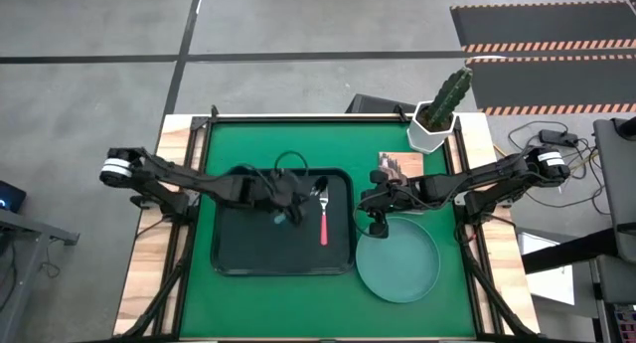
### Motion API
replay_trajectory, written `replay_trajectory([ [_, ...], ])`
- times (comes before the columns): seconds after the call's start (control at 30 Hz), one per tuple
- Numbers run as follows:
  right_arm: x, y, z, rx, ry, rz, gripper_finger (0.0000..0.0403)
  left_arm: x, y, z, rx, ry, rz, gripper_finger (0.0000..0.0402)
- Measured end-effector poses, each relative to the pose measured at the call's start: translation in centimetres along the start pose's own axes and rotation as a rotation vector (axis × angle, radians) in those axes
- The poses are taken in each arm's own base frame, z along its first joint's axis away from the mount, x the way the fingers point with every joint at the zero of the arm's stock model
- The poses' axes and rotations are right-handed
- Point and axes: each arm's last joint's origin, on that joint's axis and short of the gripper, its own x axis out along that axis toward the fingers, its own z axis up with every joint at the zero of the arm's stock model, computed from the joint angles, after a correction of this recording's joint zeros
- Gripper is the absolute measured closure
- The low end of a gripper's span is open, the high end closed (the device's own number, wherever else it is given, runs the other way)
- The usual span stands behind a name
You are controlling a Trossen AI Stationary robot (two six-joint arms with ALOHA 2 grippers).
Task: Pick and place plate/cup/fork/spoon on tray
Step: Put the blue spoon on the black serving tray
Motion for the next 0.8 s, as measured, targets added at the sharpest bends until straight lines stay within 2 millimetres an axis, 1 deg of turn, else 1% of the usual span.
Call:
replay_trajectory([
  [0.07, 0.0, 0.0, 0.0, -0.002, -0.002, 0.000, 0.0376, 0.5, 0.3, -1.4, -0.019, 0.087, 0.062, 0.0401],
  [0.17, 0.0, 0.0, 0.0, -0.004, -0.002, 0.000, 0.0376, 1.6, 0.6, -2.9, -0.058, 0.172, 0.138, 0.0401],
  [0.33, 0.0, 0.0, 0.0, -0.005, -0.002, 0.000, 0.0376, 3.2, 0.9, -4.5, -0.067, 0.238, 0.206, 0.0401],
  [0.5, 0.0, 0.0, 0.0, -0.005, -0.001, 0.000, 0.0376, 4.2, 1.1, -5.2, -0.077, 0.263, 0.239, 0.0401],
  [0.8, 0.0, 0.0, 0.0, -0.006, -0.001, 0.000, 0.0376, 4.2, 1.1, -5.2, -0.084, 0.260, 0.239, 0.0387],
])
